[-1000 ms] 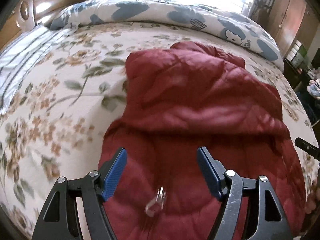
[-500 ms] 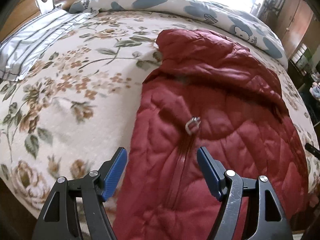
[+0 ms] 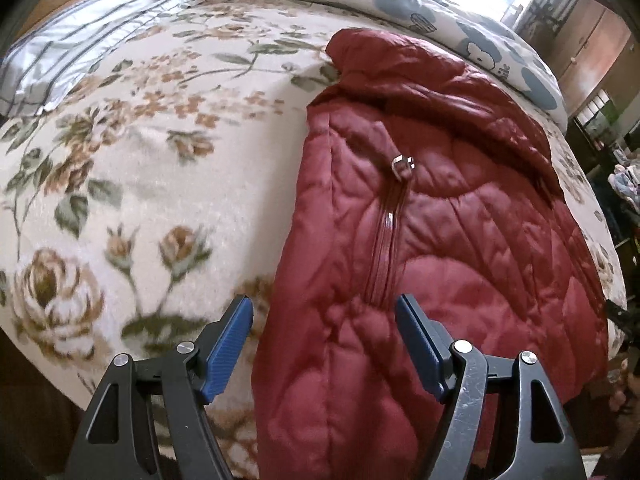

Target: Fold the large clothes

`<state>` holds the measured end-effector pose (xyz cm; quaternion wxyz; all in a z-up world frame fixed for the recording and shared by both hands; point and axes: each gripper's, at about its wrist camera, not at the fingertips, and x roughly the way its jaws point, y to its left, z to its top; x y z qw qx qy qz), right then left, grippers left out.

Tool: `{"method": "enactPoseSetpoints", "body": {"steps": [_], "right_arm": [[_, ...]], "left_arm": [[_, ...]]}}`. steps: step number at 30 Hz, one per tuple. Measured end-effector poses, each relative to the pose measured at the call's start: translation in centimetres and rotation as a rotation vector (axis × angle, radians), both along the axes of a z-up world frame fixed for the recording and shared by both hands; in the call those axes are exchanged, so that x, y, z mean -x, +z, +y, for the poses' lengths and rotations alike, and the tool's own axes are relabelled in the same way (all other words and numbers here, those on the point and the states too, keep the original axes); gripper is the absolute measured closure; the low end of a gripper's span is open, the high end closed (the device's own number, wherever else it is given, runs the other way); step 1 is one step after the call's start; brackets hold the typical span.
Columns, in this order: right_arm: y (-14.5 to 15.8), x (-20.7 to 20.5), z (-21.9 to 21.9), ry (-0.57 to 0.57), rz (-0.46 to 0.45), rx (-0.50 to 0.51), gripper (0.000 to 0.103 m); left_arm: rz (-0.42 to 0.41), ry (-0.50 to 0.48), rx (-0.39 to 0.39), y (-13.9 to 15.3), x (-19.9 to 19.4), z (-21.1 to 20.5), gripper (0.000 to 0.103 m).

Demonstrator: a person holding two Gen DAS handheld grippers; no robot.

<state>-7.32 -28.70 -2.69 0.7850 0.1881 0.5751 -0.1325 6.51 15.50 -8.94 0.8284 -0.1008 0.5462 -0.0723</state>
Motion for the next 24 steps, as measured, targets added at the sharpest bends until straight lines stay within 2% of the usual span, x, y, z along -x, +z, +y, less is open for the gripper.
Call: {"method": "enactPoseSetpoints", "body": {"steps": [4, 7, 14, 19, 24], "right_arm": [[-1.0, 1.7, -0.1, -0.019, 0.005, -0.081, 0.030], [-1.6, 2.6, 0.5, -0.010, 0.011, -0.125, 0.030], [-1.5, 3.5, 2.0, 0.038, 0.013, -0.154, 0.030], [-1.6, 3.5, 3.3, 0.096, 0.022, -0.149, 0.031], [-2.5, 3.5, 3.1, 0.069, 0.012, -0.188, 0.031]], "left_arm": [[0.029, -0.012, 0.052, -0.7, 1.1, 0.5, 0.029], [0.042, -0.015, 0.057, -1.0, 1.7, 0.7, 0.029], [0.056, -0.049, 0.041, -1.4, 3.1, 0.4, 0.027], [0.069, -0.084, 0.111, -2.2, 3.8, 0.2, 0.027], [0.055, -0.108, 0.072, -2.6, 3.8, -0.8, 0.026]]}}
